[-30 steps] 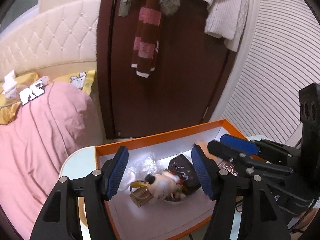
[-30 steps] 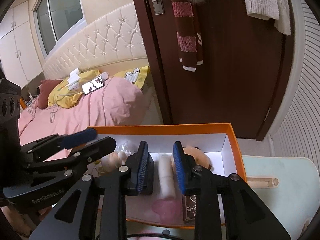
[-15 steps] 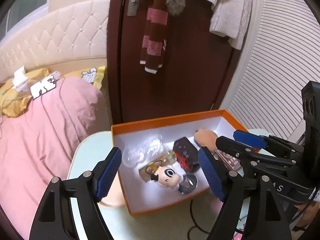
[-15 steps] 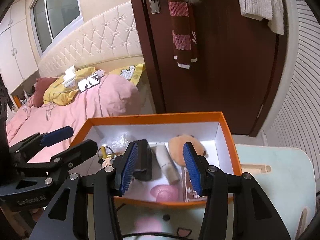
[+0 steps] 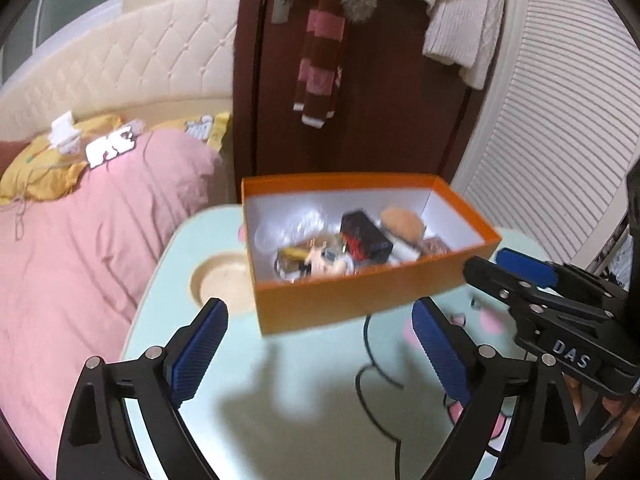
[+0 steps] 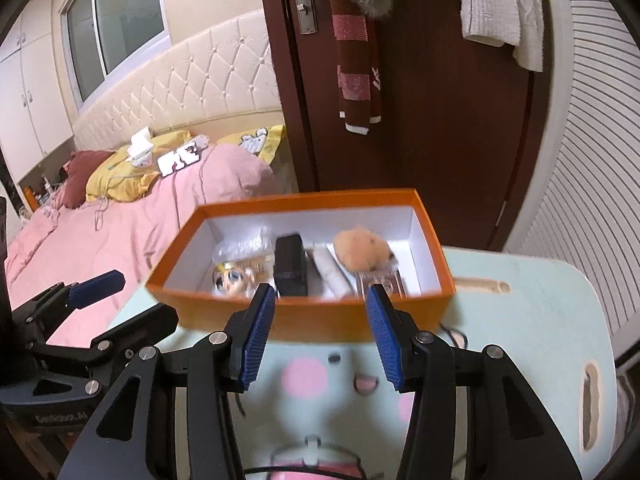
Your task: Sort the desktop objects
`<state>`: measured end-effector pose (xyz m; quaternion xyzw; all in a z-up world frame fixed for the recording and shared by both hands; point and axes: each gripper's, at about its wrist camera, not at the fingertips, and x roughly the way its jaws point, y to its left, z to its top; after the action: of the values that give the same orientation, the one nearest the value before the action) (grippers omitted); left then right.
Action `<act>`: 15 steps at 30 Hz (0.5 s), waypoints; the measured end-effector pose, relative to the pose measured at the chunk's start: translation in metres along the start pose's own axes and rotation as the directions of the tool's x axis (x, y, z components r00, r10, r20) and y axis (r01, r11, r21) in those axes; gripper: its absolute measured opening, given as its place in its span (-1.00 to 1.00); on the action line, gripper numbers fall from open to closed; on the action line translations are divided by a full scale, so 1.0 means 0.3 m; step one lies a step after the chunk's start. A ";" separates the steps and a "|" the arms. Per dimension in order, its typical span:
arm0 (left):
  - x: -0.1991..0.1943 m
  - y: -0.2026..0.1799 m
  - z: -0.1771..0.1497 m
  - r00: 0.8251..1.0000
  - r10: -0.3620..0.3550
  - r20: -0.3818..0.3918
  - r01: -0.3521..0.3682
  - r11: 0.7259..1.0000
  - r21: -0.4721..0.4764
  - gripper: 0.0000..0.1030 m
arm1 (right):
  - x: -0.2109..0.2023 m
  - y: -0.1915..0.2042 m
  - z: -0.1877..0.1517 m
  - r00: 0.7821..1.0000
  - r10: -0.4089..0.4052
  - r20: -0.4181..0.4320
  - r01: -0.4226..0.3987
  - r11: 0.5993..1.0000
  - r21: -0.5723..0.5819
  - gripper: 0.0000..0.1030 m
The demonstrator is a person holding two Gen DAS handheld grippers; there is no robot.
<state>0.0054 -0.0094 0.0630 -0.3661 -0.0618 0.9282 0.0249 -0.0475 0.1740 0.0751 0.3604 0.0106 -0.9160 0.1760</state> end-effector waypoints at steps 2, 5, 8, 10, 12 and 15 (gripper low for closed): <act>0.010 -0.007 -0.029 1.000 0.024 -0.018 -0.024 1.000 0.003 0.82 | -0.007 -0.006 -0.033 1.000 -0.011 -0.014 0.011 1.000 0.002 -0.04; 0.043 -0.008 -0.068 0.996 0.059 -0.060 -0.060 0.998 -0.016 0.82 | -0.002 -0.016 -0.089 0.998 -0.028 -0.054 0.029 1.000 0.009 -0.03; 0.087 -0.007 -0.104 0.992 0.060 -0.112 -0.065 0.997 -0.045 0.82 | 0.022 -0.027 -0.144 0.995 -0.034 -0.093 0.035 0.999 0.017 0.32; 0.116 -0.009 -0.119 0.986 0.082 -0.144 -0.089 0.995 -0.047 0.84 | 0.034 -0.033 -0.165 0.994 -0.042 -0.100 0.045 0.999 0.022 0.34; 0.129 -0.018 -0.124 0.980 0.122 -0.158 -0.129 0.991 -0.030 0.94 | 0.045 -0.035 -0.175 0.993 -0.055 -0.107 0.057 0.998 0.019 0.34; 0.142 -0.028 -0.124 0.969 0.177 -0.172 -0.181 0.983 -0.006 0.98 | 0.071 -0.041 -0.181 0.988 -0.074 -0.133 0.077 0.997 0.019 0.34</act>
<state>-0.0002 0.0064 0.0083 -0.4486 -0.0360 0.8911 -0.0576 -0.0304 0.1868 0.0194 0.4218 0.0248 -0.8961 0.1358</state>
